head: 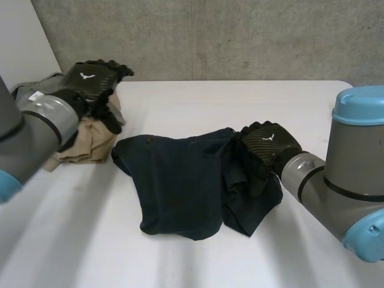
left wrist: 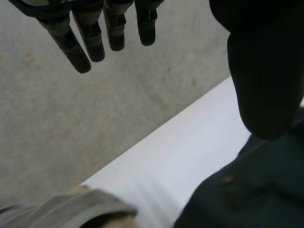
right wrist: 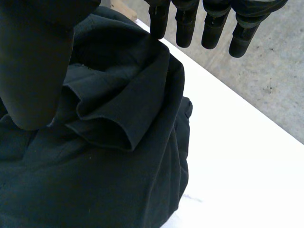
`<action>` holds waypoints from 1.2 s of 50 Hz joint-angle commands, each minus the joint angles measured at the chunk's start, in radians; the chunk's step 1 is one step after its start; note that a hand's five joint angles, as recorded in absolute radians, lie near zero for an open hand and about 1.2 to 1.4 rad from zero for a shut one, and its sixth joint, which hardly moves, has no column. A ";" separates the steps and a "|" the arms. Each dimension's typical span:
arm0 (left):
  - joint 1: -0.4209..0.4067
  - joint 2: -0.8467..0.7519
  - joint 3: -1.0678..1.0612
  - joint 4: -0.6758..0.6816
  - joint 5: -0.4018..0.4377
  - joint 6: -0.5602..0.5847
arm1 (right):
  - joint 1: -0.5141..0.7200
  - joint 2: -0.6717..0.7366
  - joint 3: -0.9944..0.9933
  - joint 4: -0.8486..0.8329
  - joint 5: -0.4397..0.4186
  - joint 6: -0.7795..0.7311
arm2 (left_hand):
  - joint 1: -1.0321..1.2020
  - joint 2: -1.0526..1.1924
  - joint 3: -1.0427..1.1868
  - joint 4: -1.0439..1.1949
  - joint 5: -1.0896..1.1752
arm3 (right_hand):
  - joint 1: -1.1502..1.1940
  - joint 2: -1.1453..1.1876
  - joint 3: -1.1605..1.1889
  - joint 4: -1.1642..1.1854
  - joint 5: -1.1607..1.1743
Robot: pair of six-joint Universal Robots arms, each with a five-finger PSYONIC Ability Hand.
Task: Fold the laundry.
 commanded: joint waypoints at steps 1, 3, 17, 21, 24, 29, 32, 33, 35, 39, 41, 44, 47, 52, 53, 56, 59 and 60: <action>0.216 -0.187 0.096 -0.130 0.222 0.216 | -0.023 0.001 -0.022 0.042 -0.006 -0.026 | -0.026 -0.032 -0.037 -0.026 -0.049 | -0.059 -0.039 -0.033 -0.038 -0.048; 0.249 -0.254 0.109 -0.134 0.294 0.269 | -0.029 0.000 -0.022 0.042 -0.008 -0.032 | -0.026 -0.032 -0.037 -0.026 -0.049 | -0.059 -0.039 -0.033 -0.038 -0.048; 0.227 -0.512 0.246 -0.085 0.353 0.303 | -0.046 -0.002 0.012 0.036 -0.006 -0.036 | 0.139 0.133 0.128 0.139 0.116 | -0.059 -0.039 -0.033 -0.038 -0.048; 0.201 -0.560 0.280 -0.032 0.303 0.300 | -0.051 0.001 0.026 0.031 -0.006 -0.041 | 0.353 0.347 0.342 0.353 0.329 | -0.059 -0.039 -0.033 -0.038 -0.048; 0.184 -0.587 0.306 0.007 0.253 0.305 | -0.055 0.001 0.035 0.028 -0.006 -0.045 | 0.652 0.647 0.641 0.652 0.629 | -0.059 -0.039 -0.033 -0.038 -0.048; 0.155 -0.598 0.344 0.020 0.204 0.294 | -0.061 -0.005 0.044 0.027 -0.006 -0.047 | 1.163 1.157 1.151 1.163 1.139 | -0.059 -0.039 -0.033 -0.038 -0.048; 0.148 -0.600 0.376 0.025 0.194 0.291 | -0.071 -0.016 0.047 0.027 -0.006 -0.049 | 1.196 1.190 1.184 1.196 1.172 | -0.059 -0.039 -0.033 -0.038 -0.048; 0.147 -0.598 0.389 0.027 0.192 0.290 | -0.074 -0.019 0.047 0.027 -0.006 -0.049 | 1.196 1.190 1.184 1.196 1.172 | -0.059 -0.039 -0.033 -0.038 -0.048; 0.144 -0.595 0.436 0.040 0.190 0.279 | -0.083 -0.028 0.042 0.027 -0.006 -0.050 | 1.196 1.190 1.184 1.196 1.172 | -0.059 -0.039 -0.033 -0.038 -0.048; 0.119 -0.566 0.557 0.089 0.171 0.202 | -0.100 -0.048 0.032 0.027 -0.012 -0.050 | 1.196 1.190 1.184 1.196 1.172 | -0.059 -0.039 -0.033 -0.038 -0.048; 0.084 -0.540 0.641 0.138 0.151 0.121 | -0.104 -0.052 0.026 0.027 -0.015 -0.047 | 1.196 1.190 1.184 1.196 1.172 | -0.059 -0.039 -0.033 -0.038 -0.048; 0.047 -0.515 0.721 0.201 0.134 0.052 | -0.114 -0.058 0.019 0.027 -0.014 -0.045 | 1.196 1.190 1.184 1.196 1.172 | -0.059 -0.039 -0.033 -0.038 -0.048; -0.023 -0.474 0.819 0.302 0.140 -0.052 | -0.136 -0.065 0.016 0.027 -0.012 -0.045 | 1.196 1.190 1.184 1.196 1.172 | -0.059 -0.039 -0.033 -0.038 -0.048; -0.097 -0.442 0.855 0.367 0.229 -0.163 | -0.184 -0.077 0.009 0.027 -0.014 -0.038 | 1.196 1.190 1.184 1.196 1.172 | -0.059 -0.039 -0.033 -0.038 -0.048; -0.108 -0.440 0.852 0.369 0.255 -0.180 | -0.193 -0.078 0.006 0.027 -0.014 -0.036 | 1.196 1.190 1.184 1.196 1.172 | -0.059 -0.039 -0.033 -0.038 -0.048; -0.137 -0.434 0.815 0.366 0.357 -0.236 | -0.235 -0.089 -0.002 0.027 -0.017 -0.029 | 1.196 1.190 1.184 1.196 1.172 | -0.059 -0.039 -0.033 -0.038 -0.048; -0.172 -0.426 0.746 0.353 0.445 -0.269 | -0.279 -0.094 -0.014 0.027 -0.024 -0.021 | 1.196 1.190 1.184 1.196 1.172 | -0.059 -0.039 -0.033 -0.038 -0.048; -0.183 -0.428 0.726 0.349 0.465 -0.276 | -0.290 -0.095 -0.019 0.027 -0.029 -0.018 | 1.196 1.190 1.184 1.196 1.172 | -0.059 -0.039 -0.033 -0.038 -0.048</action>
